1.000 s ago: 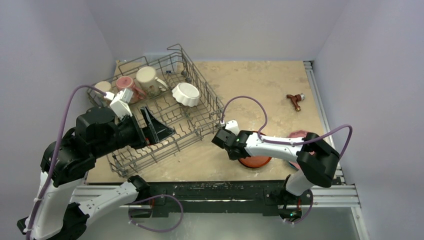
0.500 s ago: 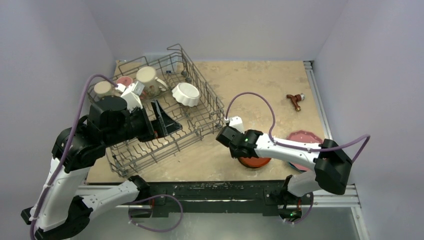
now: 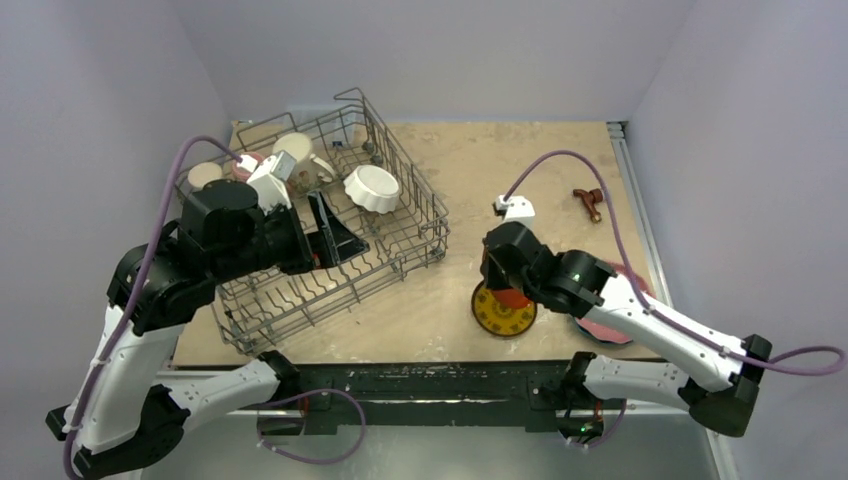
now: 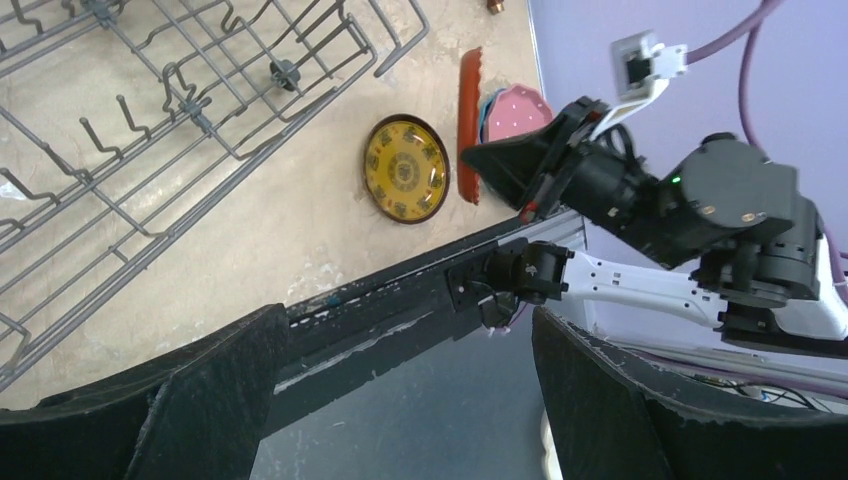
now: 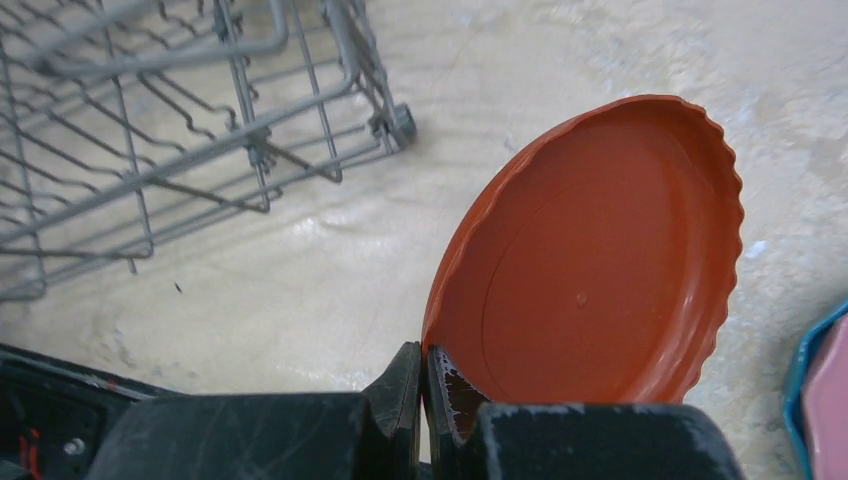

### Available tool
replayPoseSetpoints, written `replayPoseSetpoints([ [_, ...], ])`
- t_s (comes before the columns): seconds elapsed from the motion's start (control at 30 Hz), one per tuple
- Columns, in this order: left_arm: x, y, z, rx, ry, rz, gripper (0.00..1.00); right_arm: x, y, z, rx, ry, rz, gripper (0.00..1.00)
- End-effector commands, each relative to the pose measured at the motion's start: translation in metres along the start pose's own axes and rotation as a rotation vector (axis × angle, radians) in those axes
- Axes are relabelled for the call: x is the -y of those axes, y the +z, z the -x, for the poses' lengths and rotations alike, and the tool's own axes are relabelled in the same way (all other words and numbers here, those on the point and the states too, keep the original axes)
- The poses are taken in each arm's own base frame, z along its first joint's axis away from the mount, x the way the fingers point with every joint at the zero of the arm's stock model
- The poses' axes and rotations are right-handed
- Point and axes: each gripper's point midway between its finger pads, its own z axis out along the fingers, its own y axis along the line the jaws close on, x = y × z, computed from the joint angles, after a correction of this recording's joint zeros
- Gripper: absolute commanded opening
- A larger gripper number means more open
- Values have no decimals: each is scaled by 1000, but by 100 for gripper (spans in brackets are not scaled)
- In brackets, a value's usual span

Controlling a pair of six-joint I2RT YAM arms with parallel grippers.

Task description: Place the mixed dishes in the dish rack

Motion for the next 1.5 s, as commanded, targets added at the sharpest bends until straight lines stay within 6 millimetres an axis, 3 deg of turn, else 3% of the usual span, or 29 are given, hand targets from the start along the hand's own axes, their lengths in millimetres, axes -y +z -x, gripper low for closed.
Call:
replayPoseSetpoints([
  [0.0,17,-8,15,42,65,-56,91,22,-35,57,131,64,-42,0],
  [0.13,21,-13,25,66,99,-51,91,15,-66,112,258,98,34,0],
  [0.33,23,-37,42,149,149,-40,91,-25,-122,210,468,53,156,0],
  [0.47,23,-64,59,279,185,-51,91,-82,-146,261,565,-37,373,0],
  [0.6,27,-101,75,438,228,-101,92,-158,-158,281,588,-143,690,0],
  [0.83,6,-168,90,678,232,-78,93,-286,-168,266,544,-145,1102,0],
  [1.1,-13,-229,90,814,201,-63,93,-393,-178,224,435,-51,1478,0],
  [1.27,-14,-236,85,799,207,-67,92,-437,-162,185,348,13,1564,0],
  [1.47,-7,-231,82,764,233,-90,91,-464,-142,141,207,153,1639,0],
])
